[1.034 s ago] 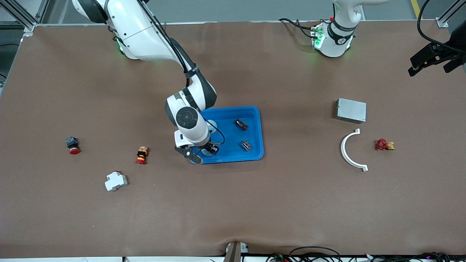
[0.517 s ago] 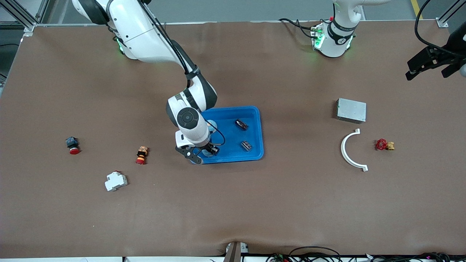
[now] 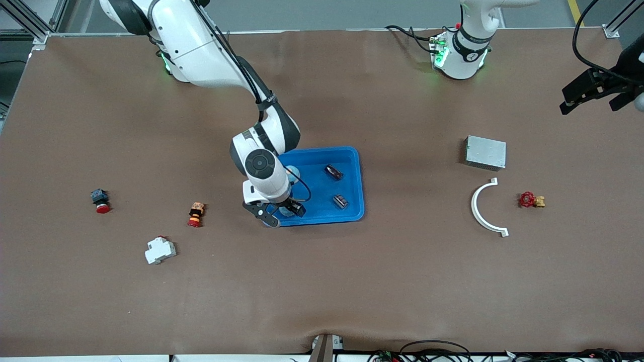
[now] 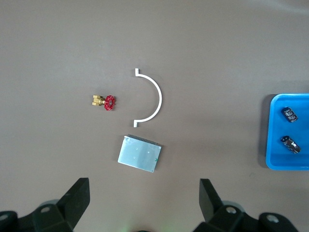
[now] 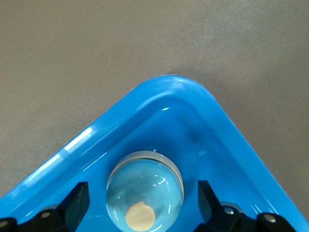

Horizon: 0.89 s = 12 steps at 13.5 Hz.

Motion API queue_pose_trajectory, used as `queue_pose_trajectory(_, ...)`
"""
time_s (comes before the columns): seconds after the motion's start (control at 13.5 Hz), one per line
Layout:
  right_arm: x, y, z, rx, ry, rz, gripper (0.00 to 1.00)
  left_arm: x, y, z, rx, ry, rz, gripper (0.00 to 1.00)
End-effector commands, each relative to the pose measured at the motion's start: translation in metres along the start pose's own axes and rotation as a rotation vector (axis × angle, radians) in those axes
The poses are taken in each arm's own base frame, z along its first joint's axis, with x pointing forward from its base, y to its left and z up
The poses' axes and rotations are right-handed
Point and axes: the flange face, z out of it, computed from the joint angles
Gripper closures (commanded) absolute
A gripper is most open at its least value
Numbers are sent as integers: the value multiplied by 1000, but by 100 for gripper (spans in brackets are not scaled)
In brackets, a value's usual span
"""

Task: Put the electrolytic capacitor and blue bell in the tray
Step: 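Carry the second bell into the tray with the right gripper and release it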

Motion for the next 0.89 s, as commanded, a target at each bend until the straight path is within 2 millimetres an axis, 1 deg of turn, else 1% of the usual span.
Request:
queue_pose_trajectory(0.0,6,-3,-17,8,15,16,0,2,0,-4,13,7,8,0)
queue_pose_trajectory(0.07,9,-2,-24,1,11,14,0,2,2,-3,12,4,9,0)
queue_pose_trajectory(0.22,24,-3,-42,-27,-8,29,0,6,5,6,14,-13,13,0)
queue_pose_trajectory(0.3,34,-4,-61,-34,-18,40,0,6,6,7,16,-14,14,0)
queue_pose_trajectory(0.37,43,-2,-74,-41,-24,15,0,6,5,8,15,-18,13,0)
queue_pose_trajectory(0.44,52,2,-93,-33,-25,-48,0,7,3,9,12,-21,10,0)
queue_pose_trajectory(0.52,64,10,-111,-26,-26,-99,0,8,0,10,12,-23,6,0)
queue_pose_trajectory(0.59,81,22,-129,-27,-32,-152,0,10,-2,14,13,-31,1,0)
queue_pose_trajectory(0.66,99,35,-146,-33,-40,-224,0,16,-1,23,13,-43,3,0)
queue_pose_trajectory(0.81,139,68,-176,-52,-33,-351,0,17,2,24,14,-38,2,0)
